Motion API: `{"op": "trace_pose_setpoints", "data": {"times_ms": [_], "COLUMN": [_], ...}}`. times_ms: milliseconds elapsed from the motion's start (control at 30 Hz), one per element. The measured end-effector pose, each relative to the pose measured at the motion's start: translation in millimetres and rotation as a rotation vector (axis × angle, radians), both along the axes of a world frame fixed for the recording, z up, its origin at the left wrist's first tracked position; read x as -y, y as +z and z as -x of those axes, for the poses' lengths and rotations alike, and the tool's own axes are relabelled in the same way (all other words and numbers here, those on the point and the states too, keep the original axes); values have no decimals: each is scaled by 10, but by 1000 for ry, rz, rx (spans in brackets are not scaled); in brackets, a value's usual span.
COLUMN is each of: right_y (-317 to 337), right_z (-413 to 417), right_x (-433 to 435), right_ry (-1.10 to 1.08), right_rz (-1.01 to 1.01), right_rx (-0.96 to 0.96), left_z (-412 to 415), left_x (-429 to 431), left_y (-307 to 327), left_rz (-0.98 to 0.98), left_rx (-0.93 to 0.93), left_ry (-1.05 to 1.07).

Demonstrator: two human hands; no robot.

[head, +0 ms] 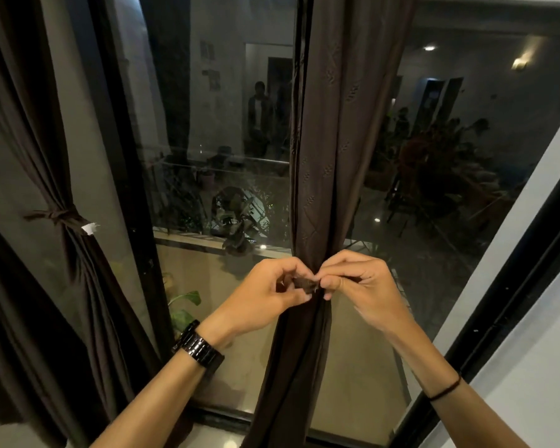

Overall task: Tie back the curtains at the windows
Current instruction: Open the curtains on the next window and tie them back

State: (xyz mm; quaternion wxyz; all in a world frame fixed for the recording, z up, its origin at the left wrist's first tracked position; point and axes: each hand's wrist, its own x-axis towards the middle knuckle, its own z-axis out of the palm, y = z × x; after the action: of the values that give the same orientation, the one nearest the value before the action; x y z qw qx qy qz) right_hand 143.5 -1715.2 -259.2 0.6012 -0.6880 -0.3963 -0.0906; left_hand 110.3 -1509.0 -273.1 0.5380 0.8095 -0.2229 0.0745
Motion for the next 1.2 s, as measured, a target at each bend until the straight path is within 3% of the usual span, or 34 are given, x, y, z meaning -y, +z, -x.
{"op": "trace_pose_setpoints", "data": {"times_ms": [133, 233, 367, 467, 533, 633, 733, 1000, 1133, 1200], "right_y": [157, 199, 118, -9, -111, -132, -121, -156, -297, -404], "right_z": [-12, -12, 26, 22, -20, -35, -40, -49, 9, 51], "right_x": [60, -15, -140, -156, -140, -129, -115, -107, 47, 91], "right_ry": [-66, -298, -623, -703, -729, -736, -785, -784, -808, -818], "right_rz": [597, 799, 623, 530, 479, 327, 306, 324, 276, 312], "right_rx": [416, 715, 794, 939, 1027, 956, 977, 884, 765, 721], "left_z": [-31, -38, 52, 107, 93, 21, -29, 2, -88, -141], "left_x": [-57, 5, 106, 162, 182, 216, 242, 373, 106, 3], "left_y": [98, 135, 170, 208, 234, 262, 283, 269, 200, 131], "left_rz": [-95, -143, -211, -138, -67, 140, 334, 164, 303, 246], "left_rx": [-30, 41, 207, 305, 254, 56, -57, 298, 278, 264], "left_ry": [21, 93, 243, 295, 352, 412, 431, 636, 813, 850]}}
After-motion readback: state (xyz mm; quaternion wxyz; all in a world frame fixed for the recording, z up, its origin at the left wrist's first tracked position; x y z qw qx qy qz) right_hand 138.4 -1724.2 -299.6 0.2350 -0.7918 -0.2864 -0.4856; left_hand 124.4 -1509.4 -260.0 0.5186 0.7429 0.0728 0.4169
